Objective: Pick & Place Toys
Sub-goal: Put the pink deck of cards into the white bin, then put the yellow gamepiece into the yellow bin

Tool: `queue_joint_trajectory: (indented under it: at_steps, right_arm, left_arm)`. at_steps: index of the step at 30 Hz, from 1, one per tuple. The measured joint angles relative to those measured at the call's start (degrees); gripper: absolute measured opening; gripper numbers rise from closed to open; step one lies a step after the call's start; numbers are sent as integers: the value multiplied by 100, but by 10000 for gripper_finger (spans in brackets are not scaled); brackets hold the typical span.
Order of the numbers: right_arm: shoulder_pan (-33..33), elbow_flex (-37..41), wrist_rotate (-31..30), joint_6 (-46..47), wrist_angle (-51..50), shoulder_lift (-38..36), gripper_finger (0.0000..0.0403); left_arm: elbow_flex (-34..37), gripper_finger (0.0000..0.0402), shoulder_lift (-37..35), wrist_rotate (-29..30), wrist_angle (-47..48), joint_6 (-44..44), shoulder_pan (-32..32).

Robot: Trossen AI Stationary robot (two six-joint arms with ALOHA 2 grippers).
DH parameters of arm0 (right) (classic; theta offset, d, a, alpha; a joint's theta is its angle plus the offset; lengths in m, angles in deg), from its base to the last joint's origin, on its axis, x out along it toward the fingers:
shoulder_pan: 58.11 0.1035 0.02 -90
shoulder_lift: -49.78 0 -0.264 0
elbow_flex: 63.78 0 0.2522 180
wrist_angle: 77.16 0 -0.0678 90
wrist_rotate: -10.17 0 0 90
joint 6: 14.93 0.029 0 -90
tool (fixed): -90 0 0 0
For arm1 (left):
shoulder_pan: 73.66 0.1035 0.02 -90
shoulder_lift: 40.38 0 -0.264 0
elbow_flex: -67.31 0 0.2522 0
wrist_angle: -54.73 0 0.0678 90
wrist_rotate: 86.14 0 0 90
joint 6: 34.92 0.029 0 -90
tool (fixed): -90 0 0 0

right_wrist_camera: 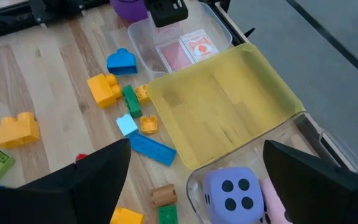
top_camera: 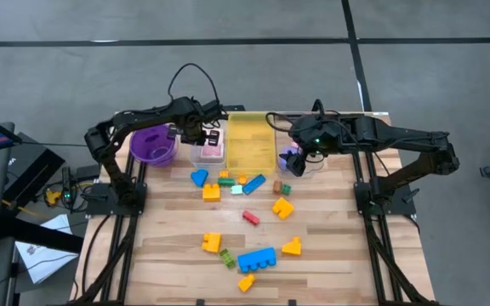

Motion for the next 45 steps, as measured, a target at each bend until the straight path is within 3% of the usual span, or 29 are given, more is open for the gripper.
queue_joint_trajectory:
  at_steps: [18, 27, 33, 45]
  right_arm:
    - [9, 82, 22, 7, 72, 2, 359]
    - [9, 80, 24, 4, 72, 0, 359]
    - [9, 78, 130, 2, 78, 0, 359]
    - [7, 78, 155, -9, 289, -2, 359]
  left_arm:
    - [0, 59, 327, -48, -118, 26, -24]
    - [0, 136, 292, -7, -158, 43, -22]
    - [0, 157, 283, 16, -157, 43, -22]
    - [0, 148, -753, 427, -277, -4, 148]
